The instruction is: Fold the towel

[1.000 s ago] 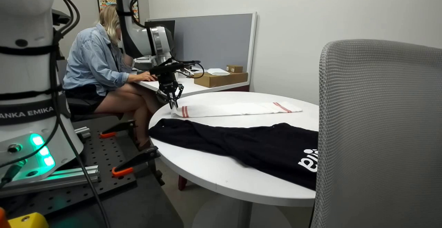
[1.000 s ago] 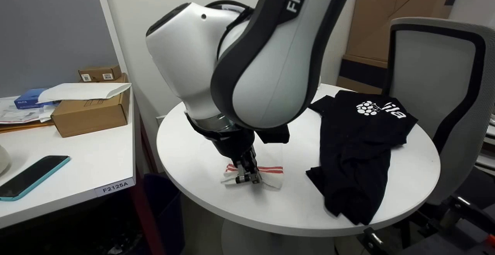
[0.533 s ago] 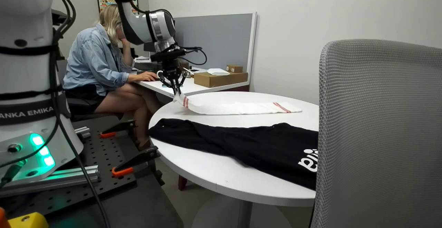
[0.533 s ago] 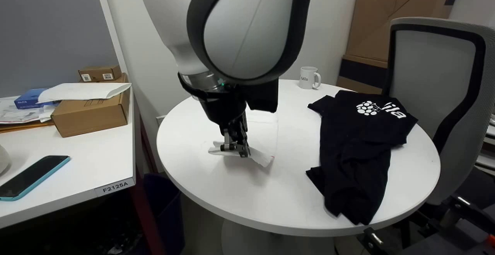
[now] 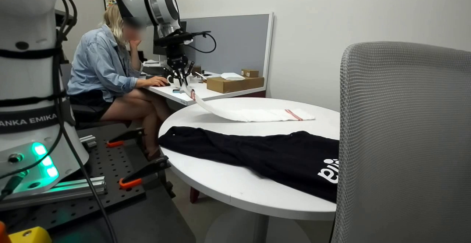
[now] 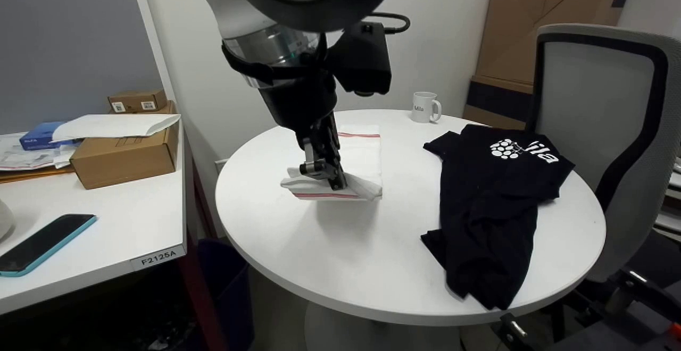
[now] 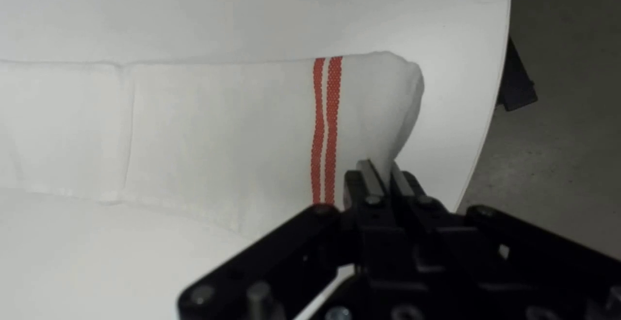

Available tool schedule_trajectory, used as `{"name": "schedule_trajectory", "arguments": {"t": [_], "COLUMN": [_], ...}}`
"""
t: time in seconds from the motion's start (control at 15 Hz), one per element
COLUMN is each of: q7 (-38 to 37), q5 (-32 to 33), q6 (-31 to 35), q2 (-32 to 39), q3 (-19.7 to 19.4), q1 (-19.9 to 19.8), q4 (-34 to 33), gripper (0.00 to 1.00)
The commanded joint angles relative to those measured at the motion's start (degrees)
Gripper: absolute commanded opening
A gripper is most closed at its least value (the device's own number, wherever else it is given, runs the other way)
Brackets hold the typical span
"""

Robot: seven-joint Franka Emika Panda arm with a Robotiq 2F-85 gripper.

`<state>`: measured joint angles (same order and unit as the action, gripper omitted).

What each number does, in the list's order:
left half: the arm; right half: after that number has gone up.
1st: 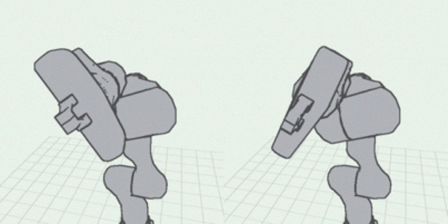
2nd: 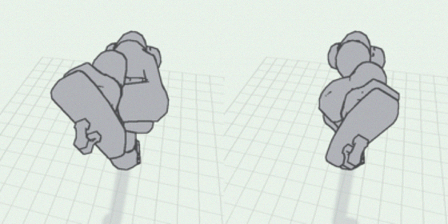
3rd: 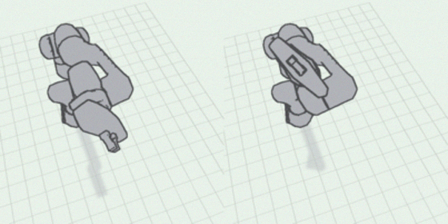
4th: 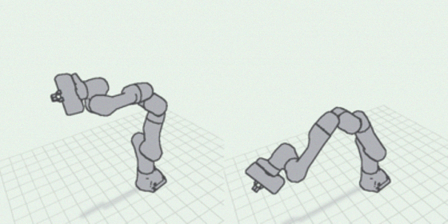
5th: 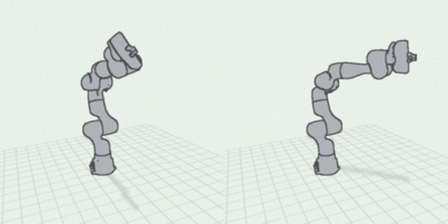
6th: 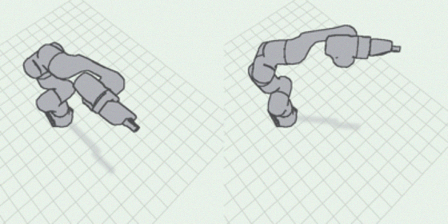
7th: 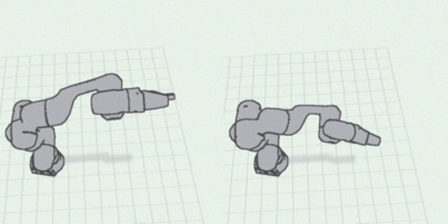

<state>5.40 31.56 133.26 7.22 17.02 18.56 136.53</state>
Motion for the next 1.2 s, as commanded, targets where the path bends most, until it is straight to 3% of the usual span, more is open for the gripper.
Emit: {"name": "schedule_trajectory", "arguments": {"t": [0.0, 0.27, 0.6, 0.87, 1.13], "q7": [7.1, 12.0, 14.6, 16.2, 14.1], "q5": [-6.3, -11.5, -12.4, -11.1, -8.9], "q6": [-2.9, -5.4, -11.4, -17.4, -18.9], "q2": [-9.2, -17.7, -25.8, -26.4, -23.0], "q3": [3.4, 4.7, 1.7, -1.8, -3.9], "q1": [1.7, 3.2, 2.3, -0.7, -4.9], "q4": [4.3, 3.1, -5.3, -14.3, -19.7], "gripper": [0.01, 0.01, 0.01, 0.01, 0.01]}}
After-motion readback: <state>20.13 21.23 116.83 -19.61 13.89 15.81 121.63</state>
